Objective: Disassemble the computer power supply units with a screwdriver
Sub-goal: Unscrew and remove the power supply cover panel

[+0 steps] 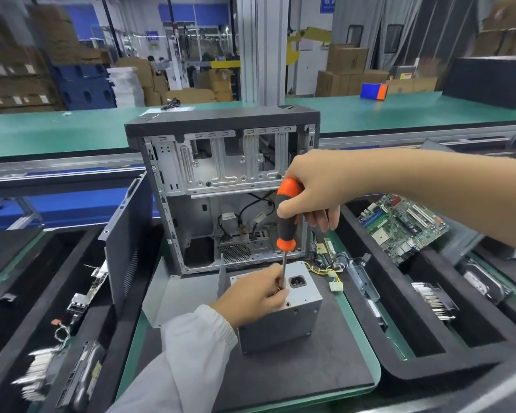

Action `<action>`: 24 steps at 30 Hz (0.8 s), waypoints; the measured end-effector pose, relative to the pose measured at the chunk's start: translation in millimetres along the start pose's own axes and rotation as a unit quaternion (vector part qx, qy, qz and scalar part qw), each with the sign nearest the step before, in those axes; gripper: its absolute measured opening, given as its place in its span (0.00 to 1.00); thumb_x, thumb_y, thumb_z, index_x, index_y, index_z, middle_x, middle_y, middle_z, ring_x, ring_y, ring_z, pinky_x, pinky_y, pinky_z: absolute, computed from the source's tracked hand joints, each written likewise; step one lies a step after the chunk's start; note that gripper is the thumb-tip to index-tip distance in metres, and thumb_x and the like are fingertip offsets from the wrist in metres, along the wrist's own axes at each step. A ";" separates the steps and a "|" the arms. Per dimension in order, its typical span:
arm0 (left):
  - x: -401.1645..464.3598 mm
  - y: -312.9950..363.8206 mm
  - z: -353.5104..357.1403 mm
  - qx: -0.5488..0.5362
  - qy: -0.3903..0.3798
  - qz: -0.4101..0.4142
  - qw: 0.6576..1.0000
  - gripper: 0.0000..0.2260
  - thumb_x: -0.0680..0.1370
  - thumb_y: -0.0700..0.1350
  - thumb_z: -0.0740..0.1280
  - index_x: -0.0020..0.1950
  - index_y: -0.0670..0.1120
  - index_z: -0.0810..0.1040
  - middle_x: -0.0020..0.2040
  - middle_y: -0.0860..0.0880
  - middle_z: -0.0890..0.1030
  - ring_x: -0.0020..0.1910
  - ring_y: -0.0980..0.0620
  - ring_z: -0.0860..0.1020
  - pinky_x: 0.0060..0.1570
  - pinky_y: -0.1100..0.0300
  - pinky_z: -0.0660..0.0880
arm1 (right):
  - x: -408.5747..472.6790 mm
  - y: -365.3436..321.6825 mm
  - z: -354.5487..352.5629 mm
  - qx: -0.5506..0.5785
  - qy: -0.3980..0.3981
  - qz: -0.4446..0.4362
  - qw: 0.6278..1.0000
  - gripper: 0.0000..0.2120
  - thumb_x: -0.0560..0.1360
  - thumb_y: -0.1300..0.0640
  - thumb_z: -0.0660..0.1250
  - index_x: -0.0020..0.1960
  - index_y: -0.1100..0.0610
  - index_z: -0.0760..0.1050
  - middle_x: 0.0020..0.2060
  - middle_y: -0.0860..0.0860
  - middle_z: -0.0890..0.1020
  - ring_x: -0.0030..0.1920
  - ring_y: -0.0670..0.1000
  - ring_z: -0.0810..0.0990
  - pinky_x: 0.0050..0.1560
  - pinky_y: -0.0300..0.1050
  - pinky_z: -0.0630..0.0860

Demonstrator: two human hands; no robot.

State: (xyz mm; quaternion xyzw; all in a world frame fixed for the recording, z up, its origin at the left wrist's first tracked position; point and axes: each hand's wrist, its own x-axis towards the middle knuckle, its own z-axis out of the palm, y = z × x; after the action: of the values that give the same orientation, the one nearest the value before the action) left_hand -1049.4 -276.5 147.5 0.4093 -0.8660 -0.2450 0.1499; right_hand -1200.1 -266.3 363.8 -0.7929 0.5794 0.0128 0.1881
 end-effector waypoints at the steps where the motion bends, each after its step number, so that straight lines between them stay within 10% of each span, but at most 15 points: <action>1: -1.7 -3.0 -2.0 -0.042 0.018 -0.023 0.999 0.08 0.81 0.46 0.63 0.44 0.49 0.66 0.30 0.55 0.67 0.30 0.54 0.66 0.36 0.58 0.66 | 0.1 -0.3 0.4 0.002 0.003 -0.004 1.000 0.15 0.72 0.49 0.63 0.39 0.61 0.78 0.28 0.52 0.84 0.28 0.51 0.84 0.29 0.33 0.77; 9: -24.8 -31.3 -27.5 -0.213 0.094 -0.204 0.951 0.07 0.82 0.41 0.61 0.44 0.45 0.66 0.30 0.51 0.69 0.27 0.56 0.65 0.29 0.64 0.64 | 10.5 -11.0 9.6 0.050 0.060 -0.041 0.996 0.16 0.73 0.50 0.63 0.37 0.62 0.78 0.26 0.52 0.83 0.27 0.49 0.83 0.34 0.39 0.81; 16: -45.9 -40.9 -24.9 -0.488 0.117 -0.292 0.814 0.08 0.78 0.30 0.56 0.45 0.38 0.74 0.28 0.46 0.73 0.24 0.52 0.69 0.22 0.65 0.61 | 17.2 -12.3 13.5 -0.007 0.082 -0.053 0.995 0.17 0.70 0.46 0.62 0.33 0.59 0.77 0.22 0.50 0.80 0.19 0.44 0.75 0.23 0.31 0.69; 20: -53.4 -43.8 -17.5 -0.539 0.090 -0.347 0.763 0.13 0.78 0.38 0.56 0.35 0.38 0.72 0.29 0.43 0.71 0.21 0.52 0.69 0.19 0.67 0.61 | 21.5 -15.0 20.1 -0.019 0.048 -0.064 0.997 0.20 0.66 0.42 0.61 0.33 0.59 0.77 0.22 0.50 0.80 0.19 0.46 0.74 0.22 0.32 0.69; 24: -53.2 -43.1 -2.8 -0.491 0.061 -0.379 0.782 0.23 0.80 0.55 0.61 0.30 0.44 0.66 0.26 0.47 0.67 0.19 0.54 0.64 0.20 0.67 0.56 | 23.2 -18.4 21.7 -0.018 0.031 -0.069 0.997 0.19 0.64 0.42 0.61 0.32 0.58 0.76 0.22 0.50 0.80 0.19 0.46 0.73 0.21 0.32 0.69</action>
State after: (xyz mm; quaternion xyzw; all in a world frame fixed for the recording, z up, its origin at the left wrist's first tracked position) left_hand -987.7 -259.2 123.1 0.5897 -0.3933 -0.6483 0.2780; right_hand -1171.2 -275.9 343.3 -0.8341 0.5287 -0.0146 0.1565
